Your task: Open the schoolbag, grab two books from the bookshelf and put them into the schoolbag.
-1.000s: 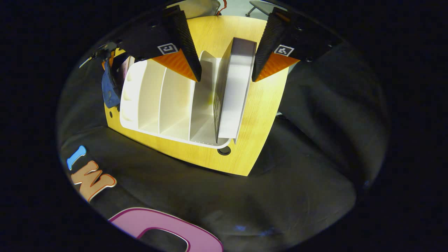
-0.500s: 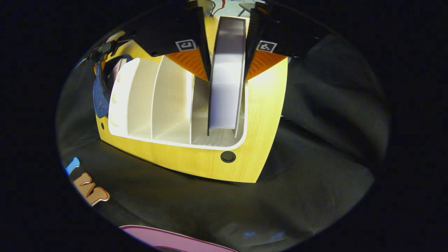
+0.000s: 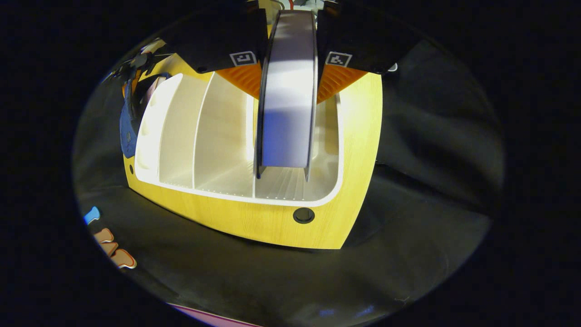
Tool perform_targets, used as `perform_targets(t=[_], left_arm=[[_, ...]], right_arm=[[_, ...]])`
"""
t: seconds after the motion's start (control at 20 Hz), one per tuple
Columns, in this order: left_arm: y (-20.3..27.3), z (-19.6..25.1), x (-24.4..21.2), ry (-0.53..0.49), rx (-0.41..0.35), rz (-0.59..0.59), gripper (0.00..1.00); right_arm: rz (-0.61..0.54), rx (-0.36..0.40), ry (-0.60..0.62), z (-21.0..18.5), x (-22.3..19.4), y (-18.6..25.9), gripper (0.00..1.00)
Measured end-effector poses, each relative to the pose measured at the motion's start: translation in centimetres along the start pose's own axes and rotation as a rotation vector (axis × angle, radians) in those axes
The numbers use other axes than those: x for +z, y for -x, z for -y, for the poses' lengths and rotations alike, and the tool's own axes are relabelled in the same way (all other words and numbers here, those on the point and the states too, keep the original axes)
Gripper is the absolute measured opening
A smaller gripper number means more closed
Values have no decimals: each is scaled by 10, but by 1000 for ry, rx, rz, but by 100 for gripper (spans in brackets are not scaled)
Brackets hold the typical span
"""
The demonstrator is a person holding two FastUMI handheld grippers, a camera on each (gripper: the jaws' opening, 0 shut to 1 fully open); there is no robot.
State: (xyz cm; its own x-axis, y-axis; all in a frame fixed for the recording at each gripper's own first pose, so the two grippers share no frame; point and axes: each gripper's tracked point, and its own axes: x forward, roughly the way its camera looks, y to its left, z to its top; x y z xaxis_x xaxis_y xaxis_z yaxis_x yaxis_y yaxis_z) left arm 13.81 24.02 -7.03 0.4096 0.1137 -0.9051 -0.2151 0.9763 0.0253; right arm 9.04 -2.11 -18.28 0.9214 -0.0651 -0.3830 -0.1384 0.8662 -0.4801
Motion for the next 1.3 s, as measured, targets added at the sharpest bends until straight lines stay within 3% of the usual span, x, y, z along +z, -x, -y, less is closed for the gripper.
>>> perform_targets(t=[0.6,0.85,1.3], left_arm=[[7,-2,-9,120,83,-5,37],[35,-3,-34,197,81,-48,36],[106,3,-69,207,83,-17,36]], right_arm=[[7,14,1,-3,-2,0,5],[14,23,6,-3,-2,0,5],[22,39,-23,1,-2,2,5]])
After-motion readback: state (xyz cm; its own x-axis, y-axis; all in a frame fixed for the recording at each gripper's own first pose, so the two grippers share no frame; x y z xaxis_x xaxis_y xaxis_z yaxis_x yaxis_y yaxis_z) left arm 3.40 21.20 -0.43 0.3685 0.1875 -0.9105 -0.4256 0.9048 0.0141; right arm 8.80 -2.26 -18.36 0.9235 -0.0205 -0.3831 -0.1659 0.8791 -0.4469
